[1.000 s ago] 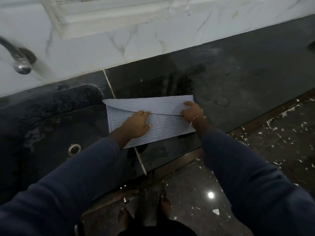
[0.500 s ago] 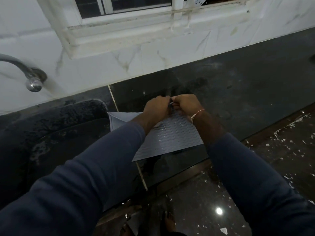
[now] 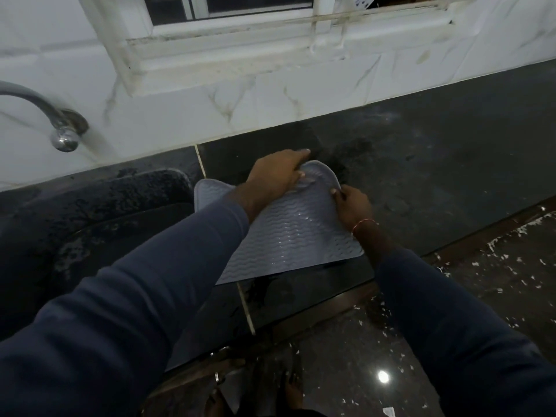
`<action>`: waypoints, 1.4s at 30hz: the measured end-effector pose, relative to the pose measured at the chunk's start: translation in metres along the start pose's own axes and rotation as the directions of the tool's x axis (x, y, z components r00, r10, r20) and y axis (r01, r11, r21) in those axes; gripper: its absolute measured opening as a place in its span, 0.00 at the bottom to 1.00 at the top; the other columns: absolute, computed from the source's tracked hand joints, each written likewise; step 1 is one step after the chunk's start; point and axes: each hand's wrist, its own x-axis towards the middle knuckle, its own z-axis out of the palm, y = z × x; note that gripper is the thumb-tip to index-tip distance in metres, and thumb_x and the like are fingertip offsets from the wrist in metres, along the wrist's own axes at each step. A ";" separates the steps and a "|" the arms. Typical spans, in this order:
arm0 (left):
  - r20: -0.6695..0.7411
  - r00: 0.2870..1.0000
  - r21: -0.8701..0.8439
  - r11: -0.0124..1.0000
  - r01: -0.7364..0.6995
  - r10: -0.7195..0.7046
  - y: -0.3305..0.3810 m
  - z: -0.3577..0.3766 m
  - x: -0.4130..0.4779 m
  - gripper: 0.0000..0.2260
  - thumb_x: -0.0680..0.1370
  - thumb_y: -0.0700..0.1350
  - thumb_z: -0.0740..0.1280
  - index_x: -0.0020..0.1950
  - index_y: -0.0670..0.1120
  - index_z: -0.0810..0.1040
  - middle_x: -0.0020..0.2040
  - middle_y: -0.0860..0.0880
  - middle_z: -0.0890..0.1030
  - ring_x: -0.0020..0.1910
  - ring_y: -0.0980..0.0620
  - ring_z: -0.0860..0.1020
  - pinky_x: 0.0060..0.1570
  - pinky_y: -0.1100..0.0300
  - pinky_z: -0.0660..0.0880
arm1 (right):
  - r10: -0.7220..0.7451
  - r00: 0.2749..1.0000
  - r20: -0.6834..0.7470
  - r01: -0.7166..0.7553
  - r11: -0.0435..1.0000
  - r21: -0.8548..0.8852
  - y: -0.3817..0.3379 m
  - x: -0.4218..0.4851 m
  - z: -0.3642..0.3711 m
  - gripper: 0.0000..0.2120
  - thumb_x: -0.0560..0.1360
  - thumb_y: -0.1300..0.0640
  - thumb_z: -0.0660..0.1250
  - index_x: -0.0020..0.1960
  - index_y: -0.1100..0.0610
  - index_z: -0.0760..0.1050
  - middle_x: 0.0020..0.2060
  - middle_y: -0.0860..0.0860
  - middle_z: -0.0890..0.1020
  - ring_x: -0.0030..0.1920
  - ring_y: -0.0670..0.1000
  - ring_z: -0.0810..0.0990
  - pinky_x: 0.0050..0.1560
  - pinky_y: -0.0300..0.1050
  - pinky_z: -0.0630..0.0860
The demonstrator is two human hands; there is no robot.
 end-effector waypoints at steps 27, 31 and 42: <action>0.184 0.479 -0.491 0.342 0.801 -0.858 -0.157 0.056 -0.213 0.11 0.78 0.41 0.65 0.36 0.39 0.78 0.37 0.39 0.82 0.39 0.42 0.82 0.45 0.46 0.81 | -0.216 0.970 0.110 0.202 0.971 0.131 -0.098 0.007 0.018 0.14 0.81 0.56 0.57 0.48 0.66 0.75 0.45 0.58 0.80 0.46 0.57 0.77 0.48 0.50 0.74; 0.162 0.406 -0.510 0.276 0.814 -0.899 -0.156 0.051 -0.235 0.13 0.78 0.41 0.66 0.33 0.42 0.77 0.37 0.38 0.81 0.41 0.41 0.82 0.47 0.45 0.81 | -0.252 0.959 0.131 0.241 0.966 0.099 -0.112 -0.002 0.027 0.14 0.81 0.56 0.58 0.50 0.65 0.76 0.48 0.60 0.81 0.49 0.59 0.79 0.53 0.52 0.74; 0.148 0.575 -0.152 0.556 0.817 -0.805 -0.138 0.029 -0.222 0.14 0.78 0.45 0.60 0.62 0.42 0.72 0.61 0.38 0.76 0.59 0.37 0.76 0.55 0.48 0.73 | -0.381 0.897 0.225 0.382 0.923 0.039 -0.156 -0.026 0.028 0.15 0.82 0.55 0.57 0.45 0.64 0.75 0.41 0.56 0.79 0.44 0.56 0.77 0.41 0.44 0.69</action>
